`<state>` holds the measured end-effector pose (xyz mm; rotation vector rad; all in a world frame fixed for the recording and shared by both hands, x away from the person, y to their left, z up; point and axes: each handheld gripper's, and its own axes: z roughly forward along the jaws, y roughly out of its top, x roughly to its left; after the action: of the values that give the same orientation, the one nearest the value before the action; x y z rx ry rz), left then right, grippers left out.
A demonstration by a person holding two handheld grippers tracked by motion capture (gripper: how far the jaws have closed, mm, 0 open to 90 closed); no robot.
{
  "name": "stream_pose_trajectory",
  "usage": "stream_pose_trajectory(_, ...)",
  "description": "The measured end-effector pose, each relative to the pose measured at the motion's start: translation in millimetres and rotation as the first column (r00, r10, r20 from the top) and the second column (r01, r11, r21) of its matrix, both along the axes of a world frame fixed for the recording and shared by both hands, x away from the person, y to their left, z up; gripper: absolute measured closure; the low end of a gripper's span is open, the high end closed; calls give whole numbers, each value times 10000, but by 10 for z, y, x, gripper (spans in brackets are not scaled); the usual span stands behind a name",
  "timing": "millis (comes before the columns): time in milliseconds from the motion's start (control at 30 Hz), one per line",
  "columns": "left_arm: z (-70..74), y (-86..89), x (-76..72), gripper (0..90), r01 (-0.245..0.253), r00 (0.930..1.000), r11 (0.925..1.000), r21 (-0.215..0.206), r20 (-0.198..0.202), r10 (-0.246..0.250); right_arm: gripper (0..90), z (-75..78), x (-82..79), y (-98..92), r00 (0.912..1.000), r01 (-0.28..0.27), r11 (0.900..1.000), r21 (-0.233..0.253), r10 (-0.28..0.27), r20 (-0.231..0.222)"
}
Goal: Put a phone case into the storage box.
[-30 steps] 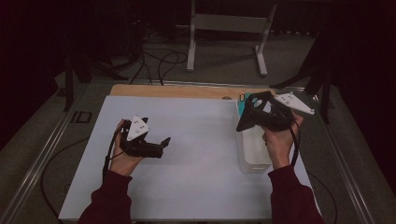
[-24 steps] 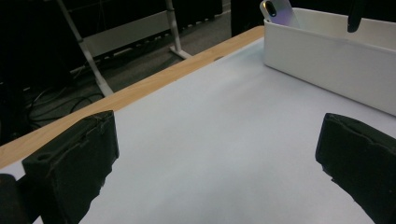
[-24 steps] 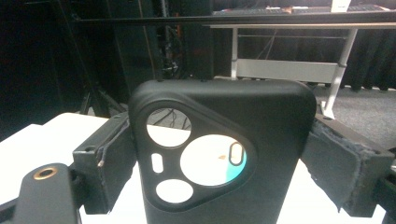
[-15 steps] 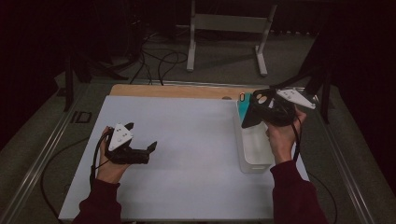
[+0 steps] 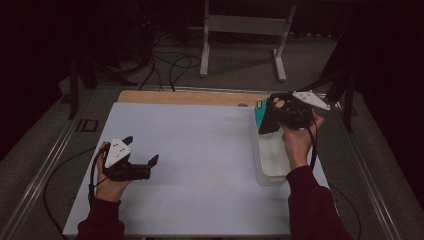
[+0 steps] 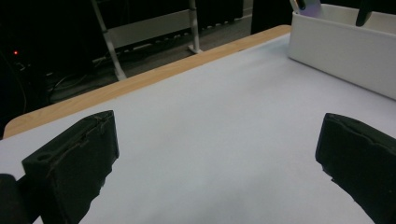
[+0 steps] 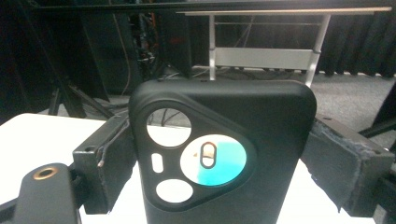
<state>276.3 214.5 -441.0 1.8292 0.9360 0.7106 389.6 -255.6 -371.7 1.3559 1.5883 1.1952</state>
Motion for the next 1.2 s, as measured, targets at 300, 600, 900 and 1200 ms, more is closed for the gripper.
stream_pose_trajectory(300,-13,14,-35,0,-57,10000,10000,-38,58,57,141,-60,103,-5,9994,285,9996,3,-285,-175)
stream_pose_trajectory(600,-50,40,-80,0,-209,9998,9996,-168,47,210,139,-178,235,22,9963,630,9980,-42,-632,-576)
stream_pose_trajectory(900,-67,69,-91,0,-276,9996,9991,-313,55,278,135,-287,341,54,9911,970,9952,-90,-974,-911)
stream_pose_trajectory(1200,-51,92,-99,0,-281,9995,9984,-493,105,287,129,-416,447,107,9835,1144,9924,-448,-1195,-1358)
